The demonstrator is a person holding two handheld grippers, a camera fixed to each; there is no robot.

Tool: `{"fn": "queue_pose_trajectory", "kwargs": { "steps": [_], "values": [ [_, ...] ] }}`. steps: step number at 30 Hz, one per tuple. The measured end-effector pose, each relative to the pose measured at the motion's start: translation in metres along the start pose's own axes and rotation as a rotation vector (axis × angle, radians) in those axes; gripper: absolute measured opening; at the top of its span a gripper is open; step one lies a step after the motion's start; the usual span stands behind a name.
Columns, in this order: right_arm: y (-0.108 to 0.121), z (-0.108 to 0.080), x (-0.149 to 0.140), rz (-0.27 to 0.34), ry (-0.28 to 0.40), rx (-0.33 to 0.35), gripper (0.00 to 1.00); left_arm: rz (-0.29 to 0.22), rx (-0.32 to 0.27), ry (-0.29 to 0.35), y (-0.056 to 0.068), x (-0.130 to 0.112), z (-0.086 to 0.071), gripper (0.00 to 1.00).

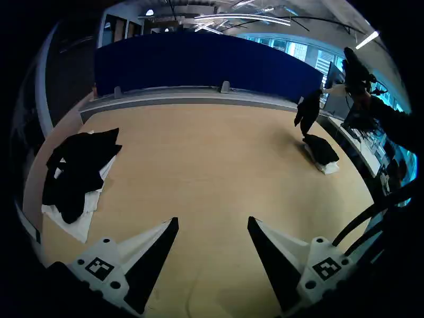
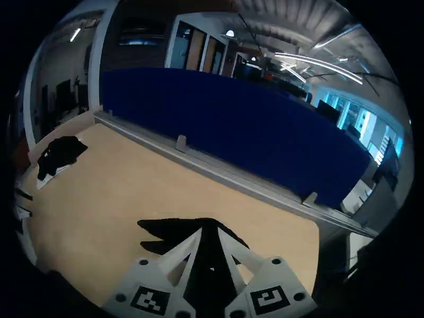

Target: Fold towel

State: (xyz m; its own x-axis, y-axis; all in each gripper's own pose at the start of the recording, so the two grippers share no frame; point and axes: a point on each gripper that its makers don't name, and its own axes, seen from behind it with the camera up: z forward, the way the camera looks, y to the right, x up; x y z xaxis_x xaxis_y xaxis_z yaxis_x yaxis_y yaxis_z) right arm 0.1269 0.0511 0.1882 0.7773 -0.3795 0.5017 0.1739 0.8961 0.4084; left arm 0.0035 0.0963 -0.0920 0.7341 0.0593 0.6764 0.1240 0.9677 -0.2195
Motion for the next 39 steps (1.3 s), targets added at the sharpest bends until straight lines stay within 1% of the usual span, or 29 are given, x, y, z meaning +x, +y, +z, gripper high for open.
{"fn": "queue_pose_trajectory", "kwargs": {
  "steps": [4,9,13,18,21,26,30,33,36,39],
  "values": [
    [0.001,-0.012,-0.015,0.014,-0.010,-0.003,0.06,0.003,-0.006,-0.001,0.002,0.001,0.000,0.97],
    [0.003,-0.029,-0.047,0.048,-0.034,0.000,0.06,0.011,-0.016,-0.003,0.005,0.001,-0.002,0.97],
    [0.008,-0.044,-0.089,0.087,-0.074,-0.010,0.06,0.020,-0.022,-0.007,0.007,0.000,-0.003,0.97],
    [0.013,-0.059,-0.157,0.155,-0.149,-0.044,0.06,0.030,-0.028,-0.012,0.009,0.000,-0.003,0.97],
    [0.012,-0.064,-0.194,0.202,-0.188,-0.064,0.06,0.036,-0.033,-0.017,0.010,-0.001,-0.003,0.97],
    [0.008,-0.067,-0.236,0.275,-0.228,-0.095,0.06,0.046,-0.038,-0.023,0.014,-0.001,-0.002,0.97],
    [-0.005,-0.064,-0.253,0.303,-0.249,-0.082,0.06,0.052,-0.042,-0.021,0.017,0.000,-0.001,0.97],
    [-0.013,-0.061,-0.257,0.298,-0.252,-0.076,0.06,0.054,-0.044,-0.019,0.019,0.002,-0.002,0.97],
    [-0.014,-0.059,-0.253,0.294,-0.242,-0.075,0.06,0.057,-0.045,-0.017,0.020,0.003,-0.003,0.97],
    [-0.010,-0.060,-0.244,0.294,-0.234,-0.078,0.06,0.057,-0.043,-0.015,0.020,0.003,-0.003,0.97]
  ]
}}
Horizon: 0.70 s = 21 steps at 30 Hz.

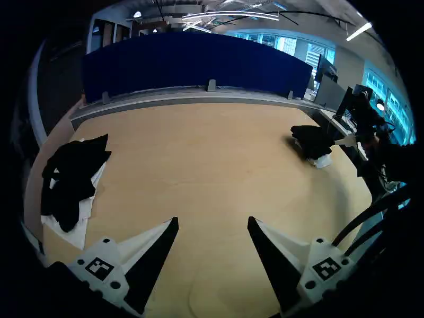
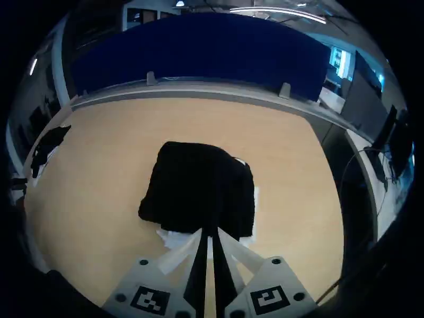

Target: Fold towel

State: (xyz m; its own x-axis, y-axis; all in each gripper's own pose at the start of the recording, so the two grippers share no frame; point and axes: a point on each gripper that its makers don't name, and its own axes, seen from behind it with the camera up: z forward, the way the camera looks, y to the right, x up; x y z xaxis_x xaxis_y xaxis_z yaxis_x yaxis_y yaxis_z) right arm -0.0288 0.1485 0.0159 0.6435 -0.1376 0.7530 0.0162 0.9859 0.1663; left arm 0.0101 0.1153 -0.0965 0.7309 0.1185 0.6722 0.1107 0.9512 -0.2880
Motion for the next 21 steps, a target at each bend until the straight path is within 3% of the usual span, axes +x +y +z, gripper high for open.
{"fn": "queue_pose_trajectory", "kwargs": {
  "steps": [15,21],
  "values": [
    [0.005,-0.009,0.038,-0.005,0.059,0.009,0.06,0.004,-0.002,0.007,0.004,0.002,0.000,0.97],
    [0.008,-0.006,0.029,-0.011,0.036,0.000,0.06,0.002,-0.003,0.009,0.006,0.003,-0.003,0.97]
  ]
}}
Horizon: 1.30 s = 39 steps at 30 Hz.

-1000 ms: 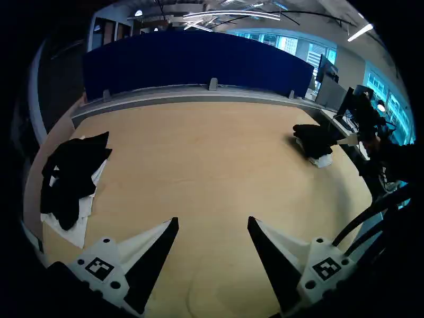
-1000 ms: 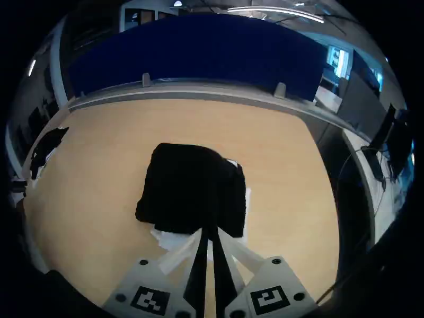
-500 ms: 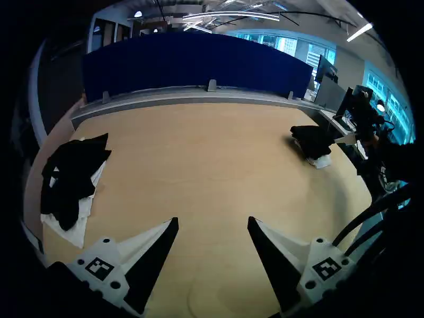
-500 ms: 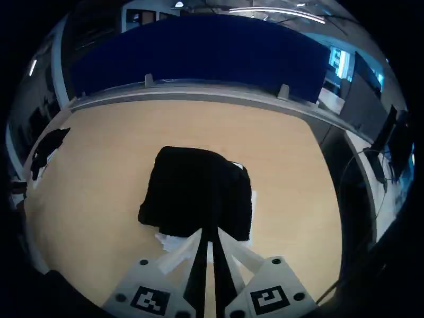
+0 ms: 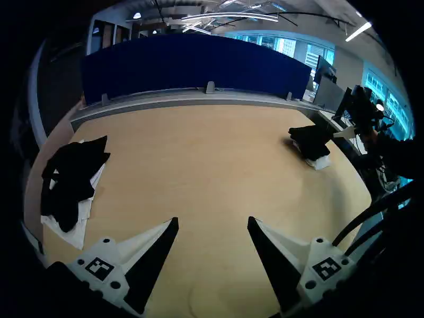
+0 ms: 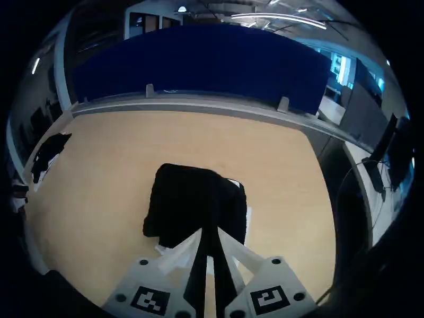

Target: Fold towel

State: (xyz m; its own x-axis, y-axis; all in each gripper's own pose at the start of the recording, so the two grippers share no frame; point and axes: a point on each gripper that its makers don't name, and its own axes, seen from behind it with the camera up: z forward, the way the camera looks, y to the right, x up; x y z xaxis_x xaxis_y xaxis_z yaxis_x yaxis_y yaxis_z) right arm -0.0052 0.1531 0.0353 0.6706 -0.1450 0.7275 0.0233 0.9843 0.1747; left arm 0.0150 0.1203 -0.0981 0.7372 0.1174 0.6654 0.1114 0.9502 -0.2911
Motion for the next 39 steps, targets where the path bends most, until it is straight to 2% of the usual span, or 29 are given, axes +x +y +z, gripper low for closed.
{"fn": "queue_pose_trajectory", "kwargs": {
  "steps": [3,9,12,21,28,31,35,39],
  "values": [
    [0.000,0.003,-0.015,0.017,-0.023,-0.004,0.06,0.002,0.002,-0.001,-0.001,-0.001,-0.001,0.97],
    [0.004,0.020,-0.064,0.092,-0.110,-0.023,0.06,0.005,0.008,-0.011,-0.002,-0.005,-0.002,0.97],
    [0.003,0.027,-0.078,0.122,-0.127,-0.031,0.06,0.009,0.011,-0.016,-0.003,-0.007,-0.002,0.97],
    [0.013,0.035,-0.083,0.191,-0.126,-0.063,0.06,0.015,0.010,-0.017,-0.002,-0.004,0.000,0.97],
    [0.012,0.036,-0.082,0.185,-0.116,-0.072,0.07,0.022,0.009,-0.020,0.001,-0.004,0.001,0.97],
    [0.012,0.032,-0.080,0.183,-0.097,-0.079,0.12,0.021,0.010,-0.020,0.001,-0.004,0.001,0.97],
    [0.015,0.023,-0.075,0.181,-0.062,-0.096,0.35,0.016,0.010,-0.019,0.000,-0.004,0.002,0.97],
    [0.018,0.016,-0.071,0.180,-0.028,-0.110,0.45,0.015,0.011,-0.018,-0.001,-0.002,0.003,0.97]
  ]
}}
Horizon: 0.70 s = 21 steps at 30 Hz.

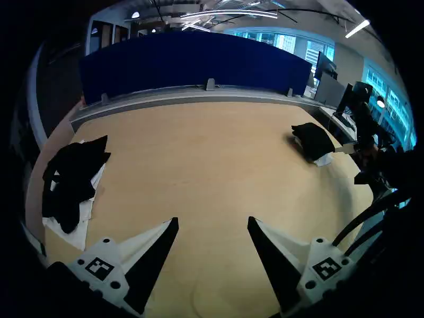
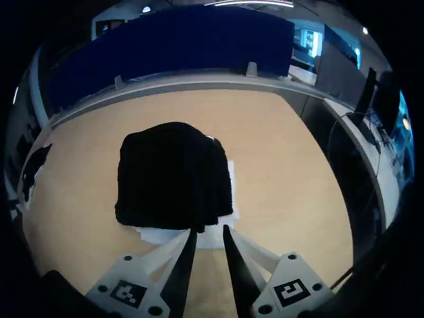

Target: Fold towel

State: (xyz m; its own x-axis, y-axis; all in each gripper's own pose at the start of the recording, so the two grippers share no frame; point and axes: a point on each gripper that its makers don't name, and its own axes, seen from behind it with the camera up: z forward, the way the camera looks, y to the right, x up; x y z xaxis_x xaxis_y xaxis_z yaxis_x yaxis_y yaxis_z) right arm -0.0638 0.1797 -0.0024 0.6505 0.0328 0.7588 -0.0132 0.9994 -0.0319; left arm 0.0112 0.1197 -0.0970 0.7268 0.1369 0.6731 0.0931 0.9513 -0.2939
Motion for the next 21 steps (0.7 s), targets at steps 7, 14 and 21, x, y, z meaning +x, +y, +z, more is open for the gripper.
{"fn": "queue_pose_trajectory", "kwargs": {
  "steps": [7,14,21],
  "values": [
    [0.006,-0.011,0.010,-0.005,0.048,-0.027,0.75,0.005,-0.006,0.003,0.003,0.002,0.001,0.97],
    [0.012,-0.017,0.011,-0.001,0.060,-0.047,0.78,0.005,-0.009,0.005,0.003,0.004,0.001,0.97],
    [0.017,-0.018,-0.002,0.000,0.036,-0.059,0.77,0.008,-0.008,0.008,0.001,0.007,0.001,0.97]
  ]
}}
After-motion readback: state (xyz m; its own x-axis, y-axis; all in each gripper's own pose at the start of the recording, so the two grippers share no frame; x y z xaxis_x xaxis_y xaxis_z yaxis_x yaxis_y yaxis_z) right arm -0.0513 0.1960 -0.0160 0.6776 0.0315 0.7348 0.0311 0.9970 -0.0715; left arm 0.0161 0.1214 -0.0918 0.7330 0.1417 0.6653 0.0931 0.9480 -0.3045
